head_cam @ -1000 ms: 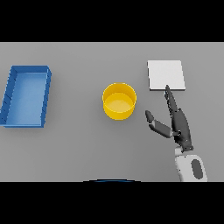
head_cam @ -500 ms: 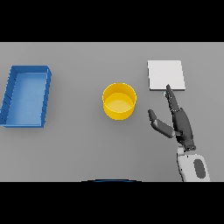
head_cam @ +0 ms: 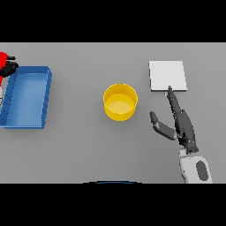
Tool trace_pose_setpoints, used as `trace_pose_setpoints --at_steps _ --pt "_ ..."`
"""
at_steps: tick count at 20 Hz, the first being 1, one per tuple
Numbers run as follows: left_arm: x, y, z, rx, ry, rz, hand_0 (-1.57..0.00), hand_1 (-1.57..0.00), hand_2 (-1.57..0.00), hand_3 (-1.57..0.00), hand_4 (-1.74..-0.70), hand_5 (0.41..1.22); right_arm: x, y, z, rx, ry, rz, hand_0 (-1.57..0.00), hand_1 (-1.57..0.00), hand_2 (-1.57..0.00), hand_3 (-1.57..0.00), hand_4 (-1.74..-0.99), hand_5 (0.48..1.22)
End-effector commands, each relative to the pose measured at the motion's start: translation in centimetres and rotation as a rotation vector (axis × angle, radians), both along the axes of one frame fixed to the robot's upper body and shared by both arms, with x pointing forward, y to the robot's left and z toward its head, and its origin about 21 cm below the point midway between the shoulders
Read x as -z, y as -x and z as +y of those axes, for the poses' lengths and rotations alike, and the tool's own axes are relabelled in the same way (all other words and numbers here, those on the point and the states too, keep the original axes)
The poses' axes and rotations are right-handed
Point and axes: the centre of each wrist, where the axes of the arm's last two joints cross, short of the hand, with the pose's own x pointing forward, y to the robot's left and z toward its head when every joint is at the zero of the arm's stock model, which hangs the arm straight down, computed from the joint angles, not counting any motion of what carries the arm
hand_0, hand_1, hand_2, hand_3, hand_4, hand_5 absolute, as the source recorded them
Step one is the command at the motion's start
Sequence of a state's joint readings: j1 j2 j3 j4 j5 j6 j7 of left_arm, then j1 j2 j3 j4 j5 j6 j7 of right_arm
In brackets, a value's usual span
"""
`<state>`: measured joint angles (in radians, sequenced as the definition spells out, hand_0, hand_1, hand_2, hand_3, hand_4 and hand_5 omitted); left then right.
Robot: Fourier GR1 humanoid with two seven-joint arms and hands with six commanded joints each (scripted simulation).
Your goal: Pick up the red beaker and tilt it to pour out 1 green nut into yellow bowl. Pick up the yellow bowl and place it on the metallic measuring scale.
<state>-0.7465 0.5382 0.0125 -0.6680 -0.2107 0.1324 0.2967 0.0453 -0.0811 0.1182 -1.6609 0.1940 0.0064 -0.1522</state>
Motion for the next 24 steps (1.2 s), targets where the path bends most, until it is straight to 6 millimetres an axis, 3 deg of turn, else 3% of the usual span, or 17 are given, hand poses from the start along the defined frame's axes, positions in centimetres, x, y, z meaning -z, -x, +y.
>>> trace_pose_setpoints --at_steps 1,3,4,6,9,12,17,21,24 --pt "0.0 0.4 -0.5 -0.005 0.009 0.011 -1.57 -1.57 -1.57 -1.57 -1.74 0.925 0.1 -0.2 0.1 0.003 0.002 0.013 0.00 0.00 0.00 0.00 -1.157 0.671" --pt "-0.8 1.4 -0.8 -0.002 0.021 0.024 -1.57 -1.57 -1.53 -1.53 -1.52 0.818 0.2 -0.1 0.3 -0.004 -0.007 0.012 0.00 0.00 0.00 0.00 -1.155 0.670" --pt "-1.0 2.1 -0.7 0.059 0.012 0.038 -1.47 -1.34 -1.28 -1.32 -1.37 0.774 0.2 0.0 0.1 0.000 -0.001 0.008 0.00 0.00 0.00 0.00 -1.153 0.670" --pt "-1.7 3.2 -1.0 0.144 0.068 0.055 -0.94 -0.86 -0.82 -0.84 -1.13 0.705 0.1 -0.1 0.2 0.010 0.006 0.018 0.00 0.00 0.00 0.00 -1.149 0.670" --pt "-2.3 4.2 -0.9 0.192 0.047 0.129 -0.48 -0.44 -0.42 -0.43 -0.92 0.651 0.2 0.0 0.3 0.010 -0.007 0.008 0.00 0.00 0.00 0.00 -1.155 0.670" --pt "-1.8 4.1 -0.9 0.187 -0.011 0.212 -0.25 -0.22 -0.21 -0.22 -0.83 0.627 0.3 0.0 0.3 0.013 0.019 0.007 0.00 0.00 0.00 0.00 -1.156 0.665" --pt "-1.6 3.9 -1.3 0.196 -0.043 0.150 -0.08 -0.07 -0.07 -0.07 -0.78 0.631 0.1 -0.1 0.3 0.031 0.046 0.024 0.00 0.00 0.00 0.00 -1.144 0.644" --pt "-1.5 4.0 -2.1 0.231 0.015 0.064 -0.03 -0.03 -0.03 -0.03 -0.79 0.652 -1.3 -1.2 0.3 -0.076 0.198 -0.012 0.00 0.00 0.00 0.00 -1.080 0.662" --pt "-1.5 4.2 -2.3 0.238 0.035 0.052 -0.02 -0.01 -0.01 -0.01 -0.80 0.666 -2.8 -2.8 0.6 -0.169 0.453 -0.014 0.00 0.00 0.00 0.00 -1.122 0.649"
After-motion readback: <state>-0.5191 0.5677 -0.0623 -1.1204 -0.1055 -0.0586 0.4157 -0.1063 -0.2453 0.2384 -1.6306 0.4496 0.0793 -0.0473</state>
